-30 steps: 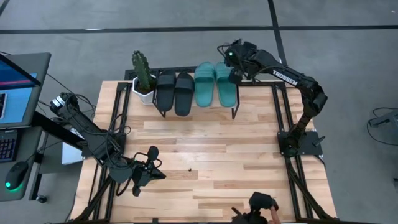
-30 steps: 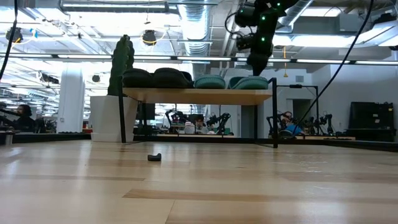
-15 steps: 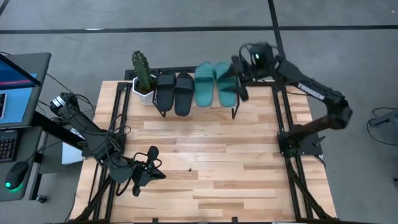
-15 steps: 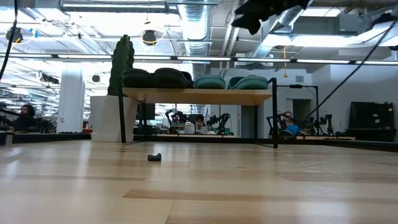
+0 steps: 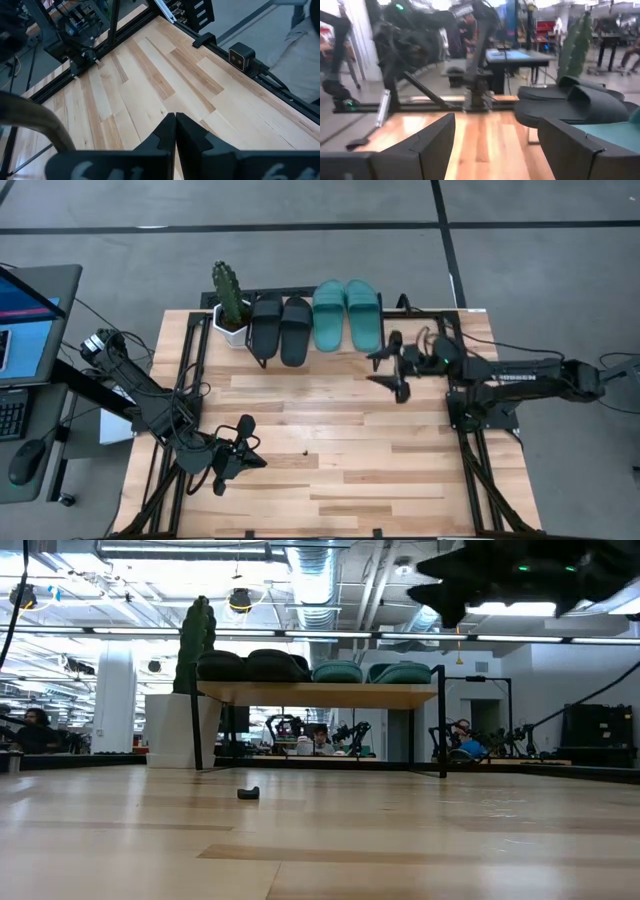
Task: Pick and place slides into the shelf
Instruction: Return to Home Position
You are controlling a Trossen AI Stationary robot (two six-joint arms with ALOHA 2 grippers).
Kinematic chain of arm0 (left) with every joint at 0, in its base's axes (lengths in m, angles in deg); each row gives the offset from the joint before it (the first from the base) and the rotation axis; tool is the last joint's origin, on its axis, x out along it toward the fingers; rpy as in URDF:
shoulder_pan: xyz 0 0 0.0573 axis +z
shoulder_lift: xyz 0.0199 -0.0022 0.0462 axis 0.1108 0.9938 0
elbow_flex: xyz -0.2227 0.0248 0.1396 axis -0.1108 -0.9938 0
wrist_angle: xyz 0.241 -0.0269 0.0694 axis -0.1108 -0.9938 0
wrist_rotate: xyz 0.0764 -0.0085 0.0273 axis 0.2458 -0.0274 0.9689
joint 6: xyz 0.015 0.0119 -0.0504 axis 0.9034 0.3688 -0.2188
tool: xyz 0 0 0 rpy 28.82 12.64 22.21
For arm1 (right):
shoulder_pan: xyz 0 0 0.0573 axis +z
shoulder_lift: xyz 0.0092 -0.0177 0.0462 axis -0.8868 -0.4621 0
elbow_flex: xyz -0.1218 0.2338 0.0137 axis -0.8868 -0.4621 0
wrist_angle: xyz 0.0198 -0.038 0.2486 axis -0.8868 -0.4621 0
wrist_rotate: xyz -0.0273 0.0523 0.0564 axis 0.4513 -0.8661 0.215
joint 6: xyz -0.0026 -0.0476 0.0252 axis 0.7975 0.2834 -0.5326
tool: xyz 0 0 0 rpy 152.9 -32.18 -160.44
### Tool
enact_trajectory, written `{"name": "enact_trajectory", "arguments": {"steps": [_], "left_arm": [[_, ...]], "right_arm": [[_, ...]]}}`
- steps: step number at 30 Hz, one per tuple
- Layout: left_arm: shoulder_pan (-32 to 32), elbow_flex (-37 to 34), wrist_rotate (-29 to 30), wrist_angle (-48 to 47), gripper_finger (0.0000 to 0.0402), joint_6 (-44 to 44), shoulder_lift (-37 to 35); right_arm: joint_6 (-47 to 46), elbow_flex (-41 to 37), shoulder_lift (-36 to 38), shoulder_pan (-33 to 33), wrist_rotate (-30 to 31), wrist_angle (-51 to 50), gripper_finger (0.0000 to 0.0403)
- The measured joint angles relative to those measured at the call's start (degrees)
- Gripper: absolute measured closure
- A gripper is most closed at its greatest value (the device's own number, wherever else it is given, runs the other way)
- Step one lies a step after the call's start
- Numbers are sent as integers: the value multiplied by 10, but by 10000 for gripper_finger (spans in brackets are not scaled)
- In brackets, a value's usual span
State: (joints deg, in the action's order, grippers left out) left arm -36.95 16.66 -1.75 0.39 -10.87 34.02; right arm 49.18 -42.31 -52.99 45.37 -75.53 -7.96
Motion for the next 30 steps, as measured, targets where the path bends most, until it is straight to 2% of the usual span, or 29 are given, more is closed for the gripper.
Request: {"name": "enact_trajectory", "arguments": {"steps": [4, 11, 14, 20, 23, 25, 30], "left_arm": [[0, 0, 0, 0, 400, 0, 0], [0, 0, 0, 0, 400, 0, 0], [0, 0, 0, 0, 400, 0, 0], [0, 0, 0, 0, 400, 0, 0], [0, 0, 0, 0, 400, 0, 0], [0, 0, 0, 0, 400, 0, 0], [0, 0, 0, 0, 400, 0, 0]], "right_arm": [[-10, -69, 56, 48, 30, 43, 133], [5, -109, 138, 79, 39, -37, 133], [13, -135, 163, 98, 38, -38, 133], [36, -221, 218, 151, 39, 54, 133], [36, -267, 240, 173, 61, 103, 133], [36, -267, 250, 184, 83, 60, 133], [62, -267, 261, 189, 83, -39, 133]]}}
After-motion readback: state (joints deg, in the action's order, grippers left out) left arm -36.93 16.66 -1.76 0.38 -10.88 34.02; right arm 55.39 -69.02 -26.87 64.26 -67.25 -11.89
